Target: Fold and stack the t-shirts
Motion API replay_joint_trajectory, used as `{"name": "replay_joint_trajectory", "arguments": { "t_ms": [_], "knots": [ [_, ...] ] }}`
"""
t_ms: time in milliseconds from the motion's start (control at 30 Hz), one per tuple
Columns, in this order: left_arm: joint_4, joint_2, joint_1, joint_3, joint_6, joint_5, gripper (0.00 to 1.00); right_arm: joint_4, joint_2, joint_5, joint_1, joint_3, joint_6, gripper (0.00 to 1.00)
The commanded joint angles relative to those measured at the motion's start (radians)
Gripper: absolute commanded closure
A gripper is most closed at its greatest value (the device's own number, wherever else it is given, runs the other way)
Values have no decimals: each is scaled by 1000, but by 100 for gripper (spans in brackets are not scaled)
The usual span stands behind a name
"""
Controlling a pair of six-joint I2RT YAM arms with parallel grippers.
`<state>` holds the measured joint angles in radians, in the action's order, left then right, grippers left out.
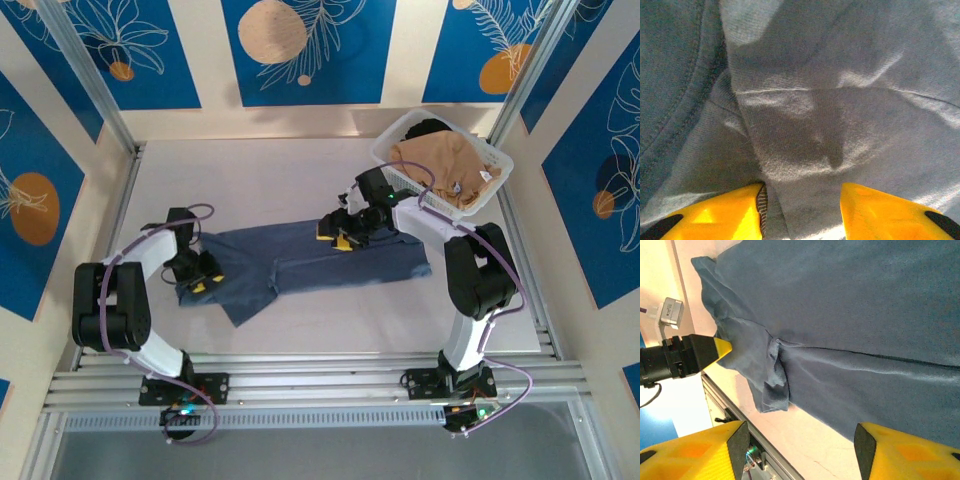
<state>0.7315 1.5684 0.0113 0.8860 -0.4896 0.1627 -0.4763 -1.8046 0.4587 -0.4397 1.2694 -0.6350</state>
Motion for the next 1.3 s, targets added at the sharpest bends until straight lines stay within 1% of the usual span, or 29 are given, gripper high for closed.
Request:
{"name": "replay_joint_trajectory", "arguments": {
  "t_ms": [0,167,300,500,767,900,1067,1267],
  "knots": [
    [-30,14,11,-17,9,5,57,-2,11,39,-8,20,-11,40],
    [-50,32,9,-11,6,23,62,-4,8,38,-8,24,-11,40],
    [-47,1,10,3,-8,36,71,-11,4,33,-8,25,-11,40],
    [-10,-39,9,44,-22,70,83,-9,-3,21,-8,17,-17,40],
    [41,-56,8,72,-9,71,99,-16,-12,8,-8,22,-19,42],
    [116,-45,7,139,-23,63,100,-23,-11,2,-8,19,-17,42],
    [256,34,8,275,-28,56,100,-31,-9,2,-7,17,-12,43],
    [373,126,8,447,0,-2,100,-38,-6,0,2,13,-8,43]
  ]
}}
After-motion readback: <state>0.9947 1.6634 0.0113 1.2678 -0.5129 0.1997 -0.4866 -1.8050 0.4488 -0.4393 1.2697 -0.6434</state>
